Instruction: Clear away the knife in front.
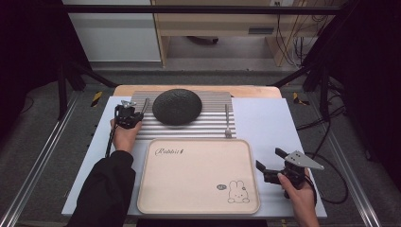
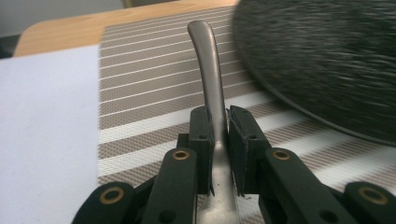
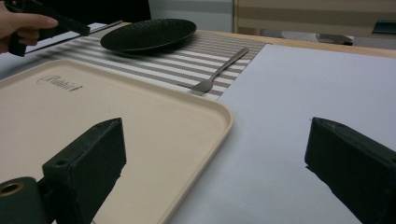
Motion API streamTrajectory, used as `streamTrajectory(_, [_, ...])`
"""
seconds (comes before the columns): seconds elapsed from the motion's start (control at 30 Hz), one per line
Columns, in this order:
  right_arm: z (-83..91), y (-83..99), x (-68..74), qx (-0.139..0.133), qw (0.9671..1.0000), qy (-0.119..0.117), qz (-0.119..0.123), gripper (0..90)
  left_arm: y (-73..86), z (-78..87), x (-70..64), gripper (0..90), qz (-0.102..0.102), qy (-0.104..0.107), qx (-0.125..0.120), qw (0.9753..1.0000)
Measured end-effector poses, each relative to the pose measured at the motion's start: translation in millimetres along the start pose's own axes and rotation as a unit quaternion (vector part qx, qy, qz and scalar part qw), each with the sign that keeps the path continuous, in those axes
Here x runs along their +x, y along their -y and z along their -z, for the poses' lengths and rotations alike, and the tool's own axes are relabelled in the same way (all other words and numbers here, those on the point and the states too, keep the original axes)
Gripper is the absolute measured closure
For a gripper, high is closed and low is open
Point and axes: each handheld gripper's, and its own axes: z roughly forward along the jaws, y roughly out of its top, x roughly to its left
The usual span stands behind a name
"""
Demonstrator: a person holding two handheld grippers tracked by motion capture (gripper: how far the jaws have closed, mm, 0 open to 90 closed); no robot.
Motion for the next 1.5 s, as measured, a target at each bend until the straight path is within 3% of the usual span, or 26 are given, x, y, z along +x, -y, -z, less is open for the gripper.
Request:
streamTrajectory(0.23, [-0.5,-0.8,1.9,0.001,1.0000,-0.003,0.004,5.5,-4.7,45.3,-18.0,80.0,-0.013,0.032,-0.044,0.9984])
streamTrajectory(0.4, [-0.7,-1.3,3.1,0.000,1.0000,-0.006,0.005,5.5,-3.9,74.7,-43.9,80.0,-0.050,0.056,-0.048,0.9961])
streamTrajectory(0.53, [-1.2,-1.4,4.4,0.002,1.0000,-0.006,0.007,5.5,1.9,89.6,-66.5,80.0,-0.073,0.087,-0.048,0.9924])
streamTrajectory(0.7, [-1.6,-1.4,4.6,0.003,0.9999,-0.007,0.009,5.5,15.4,101.0,-92.0,80.0,-0.091,0.122,-0.058,0.9867])
streamTrajectory(0.93, [-1.5,-1.4,4.4,0.003,0.9999,-0.007,0.007,5.5,31.2,108.7,-117.7,79.9,-0.107,0.151,-0.043,0.9818])
streamTrajectory(1.1, [-1.9,-1.2,4.8,0.004,0.9999,-0.008,0.007,5.5,38.3,109.6,-129.8,80.0,-0.115,0.160,-0.028,0.9800])
streamTrajectory(1.5, [-1.5,-1.3,4.2,0.004,0.9999,-0.008,0.006,5.5,54.0,115.9,-155.7,79.9,-0.121,0.179,-0.028,0.9760])
